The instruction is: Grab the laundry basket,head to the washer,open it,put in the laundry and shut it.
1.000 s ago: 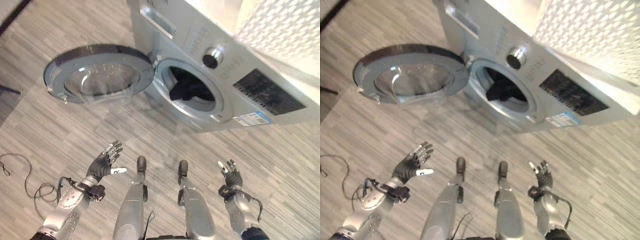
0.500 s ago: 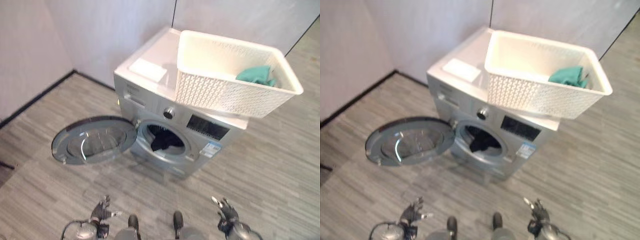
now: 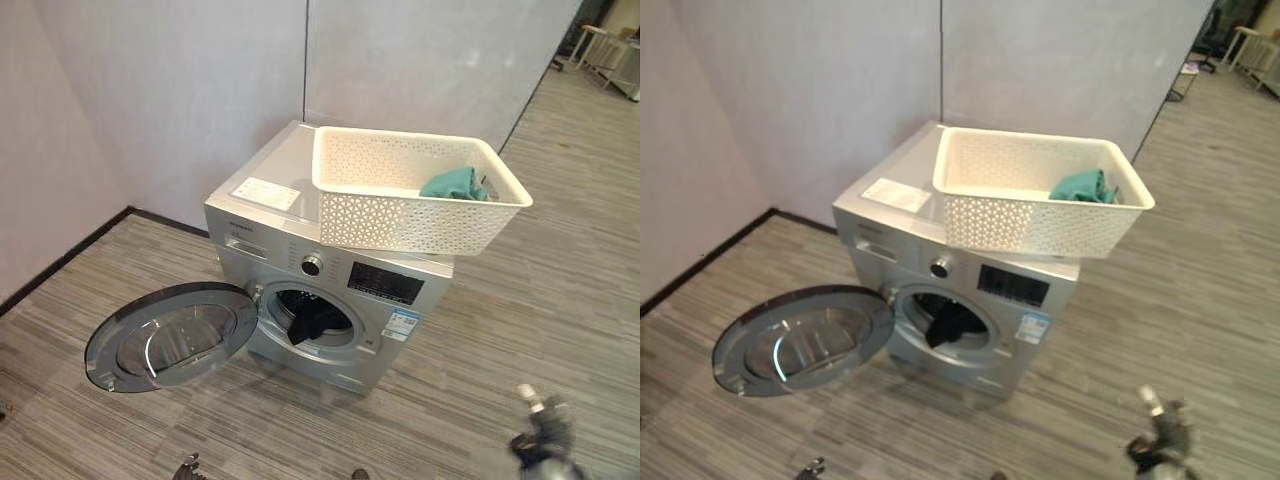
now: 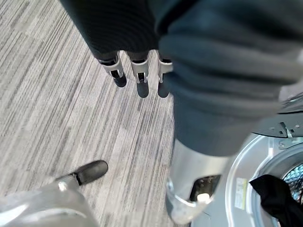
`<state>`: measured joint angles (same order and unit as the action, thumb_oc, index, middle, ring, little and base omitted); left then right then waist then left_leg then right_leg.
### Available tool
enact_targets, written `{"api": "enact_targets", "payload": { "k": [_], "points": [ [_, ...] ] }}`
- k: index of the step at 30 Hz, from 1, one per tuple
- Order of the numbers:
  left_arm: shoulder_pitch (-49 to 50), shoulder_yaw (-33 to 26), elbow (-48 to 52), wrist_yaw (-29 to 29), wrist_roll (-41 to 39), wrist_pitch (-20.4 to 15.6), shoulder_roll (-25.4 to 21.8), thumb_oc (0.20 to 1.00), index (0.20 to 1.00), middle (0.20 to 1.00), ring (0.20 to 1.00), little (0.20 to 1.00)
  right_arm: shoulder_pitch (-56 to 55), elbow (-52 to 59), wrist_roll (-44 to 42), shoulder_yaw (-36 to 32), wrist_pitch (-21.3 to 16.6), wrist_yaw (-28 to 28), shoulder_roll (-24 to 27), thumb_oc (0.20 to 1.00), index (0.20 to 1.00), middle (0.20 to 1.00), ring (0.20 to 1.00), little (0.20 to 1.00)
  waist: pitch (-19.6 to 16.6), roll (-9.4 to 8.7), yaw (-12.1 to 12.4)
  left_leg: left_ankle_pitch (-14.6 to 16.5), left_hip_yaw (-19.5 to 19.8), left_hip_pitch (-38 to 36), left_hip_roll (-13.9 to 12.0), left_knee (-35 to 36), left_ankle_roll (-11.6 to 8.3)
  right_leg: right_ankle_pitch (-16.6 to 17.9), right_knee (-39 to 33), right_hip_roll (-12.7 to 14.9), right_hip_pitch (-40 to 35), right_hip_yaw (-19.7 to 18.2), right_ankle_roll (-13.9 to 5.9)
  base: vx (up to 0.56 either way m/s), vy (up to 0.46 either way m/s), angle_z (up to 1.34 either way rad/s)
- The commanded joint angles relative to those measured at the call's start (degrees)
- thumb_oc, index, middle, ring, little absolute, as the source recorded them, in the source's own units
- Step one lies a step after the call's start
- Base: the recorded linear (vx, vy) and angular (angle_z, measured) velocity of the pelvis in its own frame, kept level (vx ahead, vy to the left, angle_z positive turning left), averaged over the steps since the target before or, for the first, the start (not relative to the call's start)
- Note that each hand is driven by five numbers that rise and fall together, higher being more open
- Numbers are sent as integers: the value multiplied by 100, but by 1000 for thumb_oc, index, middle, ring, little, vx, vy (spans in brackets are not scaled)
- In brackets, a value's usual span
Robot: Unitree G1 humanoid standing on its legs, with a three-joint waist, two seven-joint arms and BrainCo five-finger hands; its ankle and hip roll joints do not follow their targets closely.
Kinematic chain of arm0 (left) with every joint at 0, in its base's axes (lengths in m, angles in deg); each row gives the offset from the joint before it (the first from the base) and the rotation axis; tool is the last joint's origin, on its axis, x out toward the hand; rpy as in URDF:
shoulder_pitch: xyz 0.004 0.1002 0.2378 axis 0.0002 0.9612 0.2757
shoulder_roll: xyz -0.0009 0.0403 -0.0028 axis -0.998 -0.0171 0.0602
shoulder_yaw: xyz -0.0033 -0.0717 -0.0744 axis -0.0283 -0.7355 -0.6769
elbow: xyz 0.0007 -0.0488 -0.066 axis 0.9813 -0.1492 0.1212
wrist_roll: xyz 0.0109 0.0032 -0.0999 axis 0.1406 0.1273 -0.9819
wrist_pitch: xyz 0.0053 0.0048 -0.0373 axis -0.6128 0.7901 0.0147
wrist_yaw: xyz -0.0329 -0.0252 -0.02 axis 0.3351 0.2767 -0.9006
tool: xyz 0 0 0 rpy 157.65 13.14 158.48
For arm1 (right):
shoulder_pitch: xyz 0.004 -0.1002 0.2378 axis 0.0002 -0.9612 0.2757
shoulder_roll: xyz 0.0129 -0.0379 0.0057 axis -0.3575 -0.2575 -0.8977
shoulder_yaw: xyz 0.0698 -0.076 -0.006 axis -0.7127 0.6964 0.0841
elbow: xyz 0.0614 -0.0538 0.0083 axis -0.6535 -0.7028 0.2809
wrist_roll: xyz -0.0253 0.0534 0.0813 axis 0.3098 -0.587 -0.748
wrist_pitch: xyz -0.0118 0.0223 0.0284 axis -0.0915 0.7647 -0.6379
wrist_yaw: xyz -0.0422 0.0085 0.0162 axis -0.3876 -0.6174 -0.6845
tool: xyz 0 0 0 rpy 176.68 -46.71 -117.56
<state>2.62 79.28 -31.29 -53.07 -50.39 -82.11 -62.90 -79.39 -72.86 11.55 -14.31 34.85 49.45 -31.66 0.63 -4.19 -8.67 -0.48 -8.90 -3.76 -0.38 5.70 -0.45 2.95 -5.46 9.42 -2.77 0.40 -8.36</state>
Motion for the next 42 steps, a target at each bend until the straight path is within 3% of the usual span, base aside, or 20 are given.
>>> {"api": "enact_targets", "payload": {
  "k": [1,3,4,5,7,8,10,11,13,14,17,18,19,23,31,42],
  "points": [
    [-409,78,-109,-134,103,-3,-33,1000,1000,1000,1000,1000,662,268,395,-449,-576,-411,897,1000,1000,1000,1000,1000,195,146,212,904,48,-188,-313,-544,-66,-31,416,125,530,72,-318,0,0,0],
    [-439,194,-92,-203,119,42,-57,1000,1000,1000,1000,1000,988,661,834,-729,-594,-720,1625,1000,1000,1000,1000,1000,192,114,275,899,100,-162,-343,-559,-92,-73,406,107,512,111,-291,32,-32,3],
    [-445,197,-90,-204,117,46,-45,1000,1000,1000,1000,1000,994,669,850,-733,-582,-735,1635,1000,1000,1000,1000,1000,198,127,275,901,103,-162,-346,-562,-93,-75,408,105,511,115,-290,38,-46,3],
    [-462,272,-80,-229,161,69,-82,1000,1000,1000,1000,1000,1201,1015,1106,-769,-570,-787,2042,1000,1000,1000,1000,1000,196,101,332,892,136,-143,-368,-567,-114,-107,396,91,495,147,-269,0,0,0],
    [-461,314,-81,-255,164,72,-99,1000,1000,1000,1000,1000,1338,1104,1242,-740,-534,-792,2316,1000,1000,1000,1000,1000,192,78,370,887,148,-133,-378,-572,-128,-119,383,80,477,168,-259,19,-46,4],
    [-430,469,-36,-326,173,71,-125,1000,1000,1000,1000,1000,1724,973,1396,-497,-390,-645,2967,1000,1000,1000,1000,1000,196,19,463,864,167,-109,-407,-575,-160,-125,352,64,460,214,-242,15,-70,1],
    [-406,632,-41,-429,156,65,-145,1000,1000,1000,1000,1000,2301,650,1520,89,-199,-344,3685,1000,1000,1000,1000,1000,198,-66,559,833,168,-86,-443,-577,-201,-125,319,47,444,247,-226,4,-55,6],
    [-402,607,-41,-430,153,64,-125,1000,1000,1000,1000,1000,2400,590,1508,177,-212,-337,3721,1000,1000,1000,1000,1000,201,-47,537,835,163,-89,-444,-576,-202,-124,317,45,444,242,-226,0,-33,11],
    [-393,700,-79,-482,145,69,-157,1000,1000,1000,1000,1000,3177,278,1547,1159,2,144,4231,1000,1000,1000,1000,1000,214,-120,597,809,155,-79,-483,-585,-236,-117,282,28,428,254,-206,2,-39,11],
    [-424,793,-90,-514,51,69,-241,1000,1000,1000,1000,1000,4151,-184,1729,2261,293,546,4629,1000,1000,1000,1000,1000,241,-228,712,786,150,-50,-506,-612,-268,-113,250,7,419,276,-182,2,-35,6],
    [-432,741,-101,-535,-5,63,-240,1000,1000,1000,1000,1000,4918,-410,1950,3098,462,741,4785,1000,1000,1000,1000,1000,261,-232,673,780,132,-42,-524,-627,-285,-112,244,-6,421,275,-167,0,-22,5],
    [-439,702,-91,-544,-134,63,-286,1000,1000,1000,1000,1000,6078,-783,2473,4399,702,986,5029,1000,1000,1000,1000,1000,283,-287,703,762,123,-9,-559,-647,-315,-124,224,-38,426,287,-142,30,-50,5],
    [-430,699,-102,-523,-220,60,-310,1000,1000,1000,1000,1000,6906,-1319,2657,5138,811,1032,4864,1000,1000,1000,1000,1000,306,-334,754,746,147,21,-584,-658,-334,-136,205,-65,408,310,-115,31,-68,-4],
    [-431,647,-135,-554,-479,58,-332,1000,1000,1000,1000,1000,8477,-2211,3123,6765,1072,1495,4568,1000,1000,1000,1000,1000,396,-383,802,667,238,175,-661,-688,-405,-197,187,-138,437,374,-56,10,-74,22],
    [-397,707,-234,-636,-751,83,-343,1000,1000,1000,1000,1000,9189,-3706,3492,7468,1242,1846,4205,1000,1000,1000,1000,1000,608,-413,946,474,432,398,-776,-607,-502,-269,171,-266,553,534,32,8,-70,15],
    [-390,956,63,-862,-782,145,-272,1000,1000,1000,1000,1000,9222,-3263,3672,8508,1277,2735,4919,1000,1000,1000,1000,1000,704,-460,892,343,500,460,-872,-483,-566,-310,133,-371,604,625,81,12,-27,5]
  ]
}}
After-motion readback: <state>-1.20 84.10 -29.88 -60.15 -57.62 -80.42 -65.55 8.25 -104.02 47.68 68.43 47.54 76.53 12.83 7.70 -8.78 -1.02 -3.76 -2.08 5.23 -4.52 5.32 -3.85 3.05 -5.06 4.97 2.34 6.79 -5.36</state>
